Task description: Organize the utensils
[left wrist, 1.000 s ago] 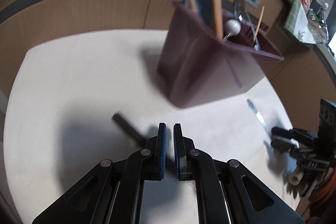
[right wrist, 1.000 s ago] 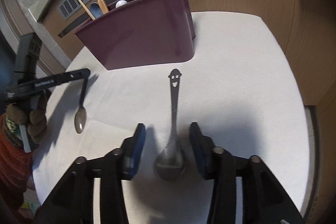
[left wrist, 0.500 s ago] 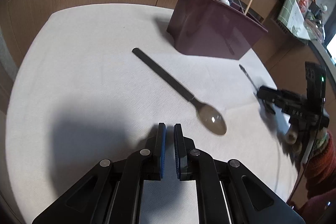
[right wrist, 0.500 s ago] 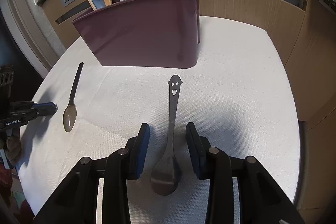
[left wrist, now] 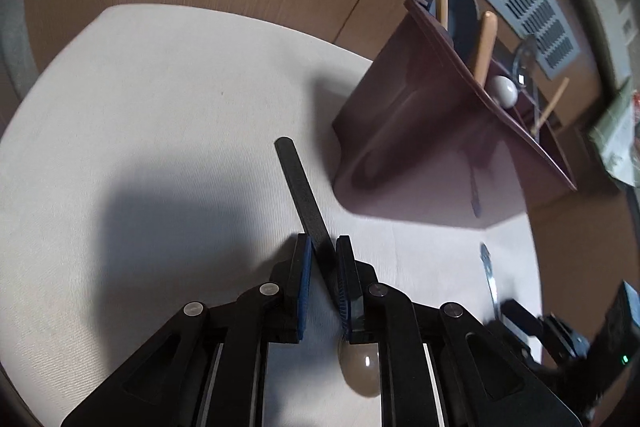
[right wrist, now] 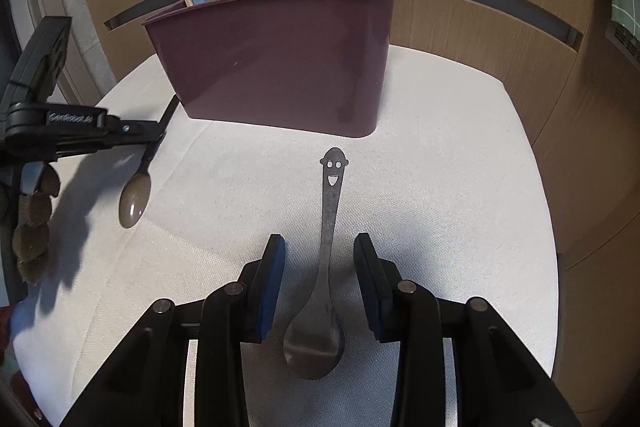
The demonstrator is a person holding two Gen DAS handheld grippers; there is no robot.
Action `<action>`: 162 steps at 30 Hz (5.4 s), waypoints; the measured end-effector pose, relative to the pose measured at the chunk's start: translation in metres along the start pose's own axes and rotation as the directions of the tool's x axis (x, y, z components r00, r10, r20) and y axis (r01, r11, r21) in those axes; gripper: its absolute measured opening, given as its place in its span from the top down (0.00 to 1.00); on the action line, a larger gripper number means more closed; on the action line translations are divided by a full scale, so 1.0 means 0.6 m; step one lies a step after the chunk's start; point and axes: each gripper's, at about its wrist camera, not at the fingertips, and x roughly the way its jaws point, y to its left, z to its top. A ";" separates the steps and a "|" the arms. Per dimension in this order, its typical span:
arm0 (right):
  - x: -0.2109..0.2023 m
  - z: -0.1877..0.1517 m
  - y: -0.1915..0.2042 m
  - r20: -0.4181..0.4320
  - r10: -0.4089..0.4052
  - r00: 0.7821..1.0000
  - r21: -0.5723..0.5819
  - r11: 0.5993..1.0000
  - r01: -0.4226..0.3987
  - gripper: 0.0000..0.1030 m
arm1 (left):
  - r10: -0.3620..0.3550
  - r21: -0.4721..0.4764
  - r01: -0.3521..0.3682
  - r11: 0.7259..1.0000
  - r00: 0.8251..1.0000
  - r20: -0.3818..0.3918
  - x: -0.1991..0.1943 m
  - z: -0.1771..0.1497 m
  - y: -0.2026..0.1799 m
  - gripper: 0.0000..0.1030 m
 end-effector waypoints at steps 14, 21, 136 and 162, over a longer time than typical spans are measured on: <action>0.004 0.028 0.012 0.020 0.004 1.000 -0.062 0.998 -0.003 0.93 | 0.182 0.216 -0.186 0.959 0.983 0.037 0.014 -0.007 -0.065 0.81; -0.048 -0.002 -0.025 0.055 0.025 0.998 0.014 1.000 -0.025 0.93 | 0.150 0.409 -0.148 0.900 0.988 0.028 -0.034 -0.078 -0.047 0.79; -0.116 0.205 -0.053 0.263 0.104 0.959 0.030 0.993 -0.116 0.67 | -0.201 0.185 0.108 0.977 0.757 0.622 -0.179 0.071 -0.115 0.71; -0.261 -0.124 0.088 0.389 0.024 0.921 0.057 0.997 -0.050 0.66 | 0.068 0.271 -0.230 0.934 0.864 0.499 -0.308 -0.281 -0.129 0.65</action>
